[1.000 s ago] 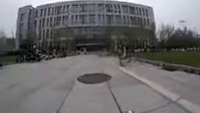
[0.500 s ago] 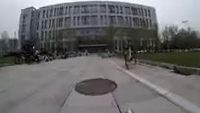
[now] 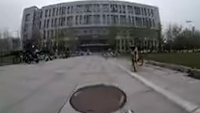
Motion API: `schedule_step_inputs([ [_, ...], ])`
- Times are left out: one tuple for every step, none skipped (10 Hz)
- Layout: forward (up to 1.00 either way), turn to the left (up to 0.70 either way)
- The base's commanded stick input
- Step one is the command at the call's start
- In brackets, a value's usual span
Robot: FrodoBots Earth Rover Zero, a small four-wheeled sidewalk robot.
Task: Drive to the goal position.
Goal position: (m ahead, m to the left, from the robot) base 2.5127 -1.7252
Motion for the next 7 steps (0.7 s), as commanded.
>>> schedule_step_inputs([
  [1.00, 0.03],
  [1.00, 0.03],
  [1.00, 0.03],
  [1.00, 0.03],
  [1.00, 0.03],
  [1.00, 0.03],
  [1.00, 0.03],
])
